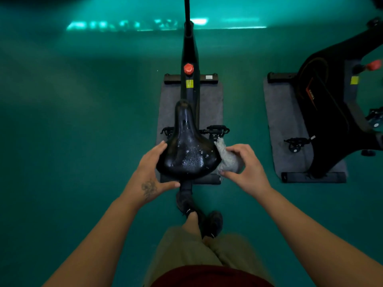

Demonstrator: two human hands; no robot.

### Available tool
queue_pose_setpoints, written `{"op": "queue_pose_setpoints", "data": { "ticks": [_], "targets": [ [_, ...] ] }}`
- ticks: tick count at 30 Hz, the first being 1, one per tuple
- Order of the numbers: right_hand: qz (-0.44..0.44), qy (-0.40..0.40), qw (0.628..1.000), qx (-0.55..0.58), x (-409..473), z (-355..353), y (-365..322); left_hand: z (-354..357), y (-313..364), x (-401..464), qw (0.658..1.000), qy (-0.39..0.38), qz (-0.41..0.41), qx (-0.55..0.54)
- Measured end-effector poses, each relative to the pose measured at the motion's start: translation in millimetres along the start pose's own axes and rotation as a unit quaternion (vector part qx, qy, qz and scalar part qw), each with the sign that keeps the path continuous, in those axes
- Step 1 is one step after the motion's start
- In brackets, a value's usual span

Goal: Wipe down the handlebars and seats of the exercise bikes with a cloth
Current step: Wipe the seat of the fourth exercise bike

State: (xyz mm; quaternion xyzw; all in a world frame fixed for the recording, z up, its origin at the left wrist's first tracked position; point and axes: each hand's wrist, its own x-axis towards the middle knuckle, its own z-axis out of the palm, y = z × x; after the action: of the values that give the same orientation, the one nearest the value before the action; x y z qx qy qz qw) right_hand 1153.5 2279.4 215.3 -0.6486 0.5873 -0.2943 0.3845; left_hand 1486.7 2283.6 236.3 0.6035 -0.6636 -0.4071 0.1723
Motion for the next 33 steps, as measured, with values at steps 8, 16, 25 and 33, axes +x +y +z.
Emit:
{"op": "queue_pose_setpoints", "data": {
  "ticks": [8,16,25,33],
  "targets": [
    [-0.087,0.001,0.992,-0.095,4,7,11,28,1,-3,0.996,0.084,-0.017,0.003],
    [-0.186,0.025,0.971,-0.150,2,16,-1,34,-9,3,0.993,0.105,-0.016,-0.045],
    [-0.173,0.021,0.973,-0.153,9,7,-7,29,-7,5,0.992,0.098,-0.019,-0.076],
    [-0.179,0.051,0.968,-0.171,-3,22,-19,25,-12,6,0.993,0.095,-0.005,-0.072]
  ]
}}
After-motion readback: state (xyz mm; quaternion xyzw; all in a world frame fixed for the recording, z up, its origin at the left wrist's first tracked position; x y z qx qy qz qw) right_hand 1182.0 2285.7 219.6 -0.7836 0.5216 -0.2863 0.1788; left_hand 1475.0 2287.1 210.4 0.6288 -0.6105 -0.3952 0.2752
